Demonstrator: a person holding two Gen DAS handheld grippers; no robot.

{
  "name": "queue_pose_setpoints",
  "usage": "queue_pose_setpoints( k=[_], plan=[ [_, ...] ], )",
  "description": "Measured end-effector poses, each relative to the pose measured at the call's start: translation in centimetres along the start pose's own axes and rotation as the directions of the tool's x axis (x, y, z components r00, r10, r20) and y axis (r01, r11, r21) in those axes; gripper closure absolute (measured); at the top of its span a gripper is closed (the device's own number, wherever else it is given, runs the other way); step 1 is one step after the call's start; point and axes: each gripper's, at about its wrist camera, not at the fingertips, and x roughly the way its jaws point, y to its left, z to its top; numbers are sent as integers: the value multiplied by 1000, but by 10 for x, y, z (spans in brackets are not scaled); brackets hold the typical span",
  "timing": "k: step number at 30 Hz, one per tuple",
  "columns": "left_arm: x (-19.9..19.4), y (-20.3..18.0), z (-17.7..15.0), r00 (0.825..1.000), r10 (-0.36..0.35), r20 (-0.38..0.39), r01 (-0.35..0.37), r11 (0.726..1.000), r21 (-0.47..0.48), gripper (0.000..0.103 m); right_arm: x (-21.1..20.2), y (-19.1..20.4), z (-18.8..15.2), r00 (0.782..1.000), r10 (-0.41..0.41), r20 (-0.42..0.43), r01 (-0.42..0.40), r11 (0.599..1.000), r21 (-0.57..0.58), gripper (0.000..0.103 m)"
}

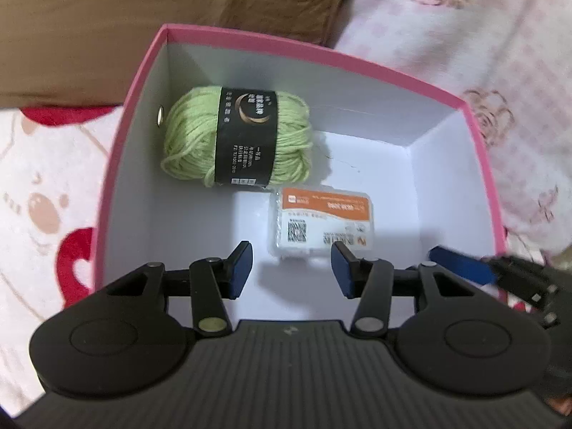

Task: Organize objects
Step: 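Open the left tool and withdraw it from the box, then move the left tool down to the blue snack packet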

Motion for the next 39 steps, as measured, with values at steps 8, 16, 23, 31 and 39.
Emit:
queue_pose_setpoints(
  k=[8, 16, 23, 31, 39],
  plan=[
    [-43, -46, -18, 1000, -10, -7, 11, 997, 78, 55, -52, 1, -4, 1000, 2, 28, 0, 999, -53, 54],
    [-85, -67, -47, 1000, 10, 1, -10, 992, 127, 55, -92, 16, -19, 999, 3, 50, 3, 993, -115, 42],
    [-122, -80, -73, 1000, 16, 7, -17, 981, 195, 48, -125, 33, -29, 994, -57, 98, 69, 990, -124, 10],
    [-146, -82, -88, 1000, 3, -10, -1, 973, 230, 34, -145, 40, -35, 992, -63, 111, 79, 986, -144, 10],
    [-158, -71, -103, 1000, 17, -12, -13, 969, 247, 17, -155, 53, -53, 995, -17, 96, 36, 980, -196, 8]
  ],
)
